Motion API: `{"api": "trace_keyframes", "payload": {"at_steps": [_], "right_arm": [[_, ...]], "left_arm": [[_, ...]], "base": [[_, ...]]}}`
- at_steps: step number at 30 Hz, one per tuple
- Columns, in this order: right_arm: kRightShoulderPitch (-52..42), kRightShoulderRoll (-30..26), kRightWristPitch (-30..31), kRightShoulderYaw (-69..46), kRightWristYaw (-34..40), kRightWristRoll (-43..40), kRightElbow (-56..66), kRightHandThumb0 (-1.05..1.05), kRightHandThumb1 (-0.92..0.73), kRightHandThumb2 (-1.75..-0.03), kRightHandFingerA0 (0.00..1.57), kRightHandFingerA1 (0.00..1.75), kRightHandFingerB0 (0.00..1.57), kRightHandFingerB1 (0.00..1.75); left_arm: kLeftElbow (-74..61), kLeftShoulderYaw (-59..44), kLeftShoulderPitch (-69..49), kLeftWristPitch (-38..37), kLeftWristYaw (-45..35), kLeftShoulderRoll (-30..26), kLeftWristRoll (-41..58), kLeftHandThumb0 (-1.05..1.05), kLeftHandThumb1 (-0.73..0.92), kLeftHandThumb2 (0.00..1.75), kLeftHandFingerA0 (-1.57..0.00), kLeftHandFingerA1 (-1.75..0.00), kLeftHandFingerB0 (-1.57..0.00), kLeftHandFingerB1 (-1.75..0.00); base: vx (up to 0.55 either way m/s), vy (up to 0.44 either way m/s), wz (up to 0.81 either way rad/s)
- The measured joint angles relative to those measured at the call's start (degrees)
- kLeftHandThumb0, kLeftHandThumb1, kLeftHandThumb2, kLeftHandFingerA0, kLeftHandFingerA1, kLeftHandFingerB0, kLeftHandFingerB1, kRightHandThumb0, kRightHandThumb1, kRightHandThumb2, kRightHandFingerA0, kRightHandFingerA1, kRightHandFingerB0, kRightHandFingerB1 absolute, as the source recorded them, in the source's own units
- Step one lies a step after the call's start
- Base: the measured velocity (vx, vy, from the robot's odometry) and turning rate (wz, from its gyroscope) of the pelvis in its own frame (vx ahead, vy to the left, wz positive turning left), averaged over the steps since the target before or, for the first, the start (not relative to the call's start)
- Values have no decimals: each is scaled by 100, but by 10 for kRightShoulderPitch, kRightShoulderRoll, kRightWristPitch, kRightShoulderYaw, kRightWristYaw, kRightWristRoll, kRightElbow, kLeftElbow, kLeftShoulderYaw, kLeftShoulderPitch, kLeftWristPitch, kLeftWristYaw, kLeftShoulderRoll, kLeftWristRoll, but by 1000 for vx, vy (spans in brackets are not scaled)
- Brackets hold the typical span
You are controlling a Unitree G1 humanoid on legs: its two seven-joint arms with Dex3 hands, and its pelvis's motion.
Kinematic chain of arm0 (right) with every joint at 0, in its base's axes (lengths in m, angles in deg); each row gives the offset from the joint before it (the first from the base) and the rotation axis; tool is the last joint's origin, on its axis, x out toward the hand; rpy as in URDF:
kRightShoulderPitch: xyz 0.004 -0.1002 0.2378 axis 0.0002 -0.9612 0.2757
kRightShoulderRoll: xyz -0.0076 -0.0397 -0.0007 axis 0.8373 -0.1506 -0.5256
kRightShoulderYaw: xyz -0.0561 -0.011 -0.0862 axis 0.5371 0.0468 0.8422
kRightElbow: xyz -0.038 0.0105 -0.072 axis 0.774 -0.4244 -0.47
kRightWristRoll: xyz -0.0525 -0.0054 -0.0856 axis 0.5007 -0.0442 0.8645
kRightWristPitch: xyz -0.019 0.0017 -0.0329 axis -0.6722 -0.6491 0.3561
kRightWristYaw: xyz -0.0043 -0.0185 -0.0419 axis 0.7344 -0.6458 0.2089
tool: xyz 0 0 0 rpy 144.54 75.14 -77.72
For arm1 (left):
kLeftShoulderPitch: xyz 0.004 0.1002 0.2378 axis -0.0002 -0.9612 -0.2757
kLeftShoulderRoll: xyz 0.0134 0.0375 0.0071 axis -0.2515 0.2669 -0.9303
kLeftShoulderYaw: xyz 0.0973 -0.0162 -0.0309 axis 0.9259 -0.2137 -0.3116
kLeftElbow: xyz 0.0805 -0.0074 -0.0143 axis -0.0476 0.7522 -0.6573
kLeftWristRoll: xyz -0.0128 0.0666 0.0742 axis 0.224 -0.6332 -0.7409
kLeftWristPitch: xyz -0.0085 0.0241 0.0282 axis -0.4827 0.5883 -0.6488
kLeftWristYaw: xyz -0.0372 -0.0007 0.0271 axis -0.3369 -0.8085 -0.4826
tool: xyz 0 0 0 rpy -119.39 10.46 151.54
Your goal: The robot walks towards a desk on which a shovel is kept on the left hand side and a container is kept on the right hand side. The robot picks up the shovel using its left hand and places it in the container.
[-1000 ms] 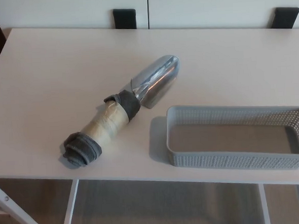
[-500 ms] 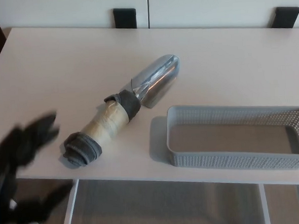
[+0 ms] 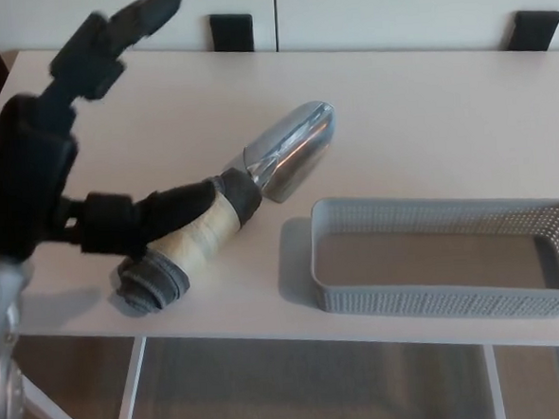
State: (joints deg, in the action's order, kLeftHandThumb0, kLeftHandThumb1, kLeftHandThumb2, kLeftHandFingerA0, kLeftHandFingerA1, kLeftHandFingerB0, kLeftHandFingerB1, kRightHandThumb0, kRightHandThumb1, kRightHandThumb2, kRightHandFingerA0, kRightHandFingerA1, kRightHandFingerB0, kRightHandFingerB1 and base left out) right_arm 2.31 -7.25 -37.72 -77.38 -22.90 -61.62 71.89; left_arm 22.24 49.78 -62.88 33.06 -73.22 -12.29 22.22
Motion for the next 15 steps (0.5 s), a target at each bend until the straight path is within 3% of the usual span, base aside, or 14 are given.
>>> {"api": "trace_keyframes", "payload": {"at_steps": [4,15], "right_arm": [[1,0,0,4,-2,0,0,-24,-46,-53,62,60,49,47],[8,0,0,10,-7,0,0,-18,-51,-54,60,58,46,48]], "left_arm": [[8,23,28,18,3,-2,-32,-78,47,82,0,0,-5,-8],[56,91,63,82,15,-2,-127,-77,46,80,0,0,0,-3]], "base": [[0,0,0],[0,0,0]]}}
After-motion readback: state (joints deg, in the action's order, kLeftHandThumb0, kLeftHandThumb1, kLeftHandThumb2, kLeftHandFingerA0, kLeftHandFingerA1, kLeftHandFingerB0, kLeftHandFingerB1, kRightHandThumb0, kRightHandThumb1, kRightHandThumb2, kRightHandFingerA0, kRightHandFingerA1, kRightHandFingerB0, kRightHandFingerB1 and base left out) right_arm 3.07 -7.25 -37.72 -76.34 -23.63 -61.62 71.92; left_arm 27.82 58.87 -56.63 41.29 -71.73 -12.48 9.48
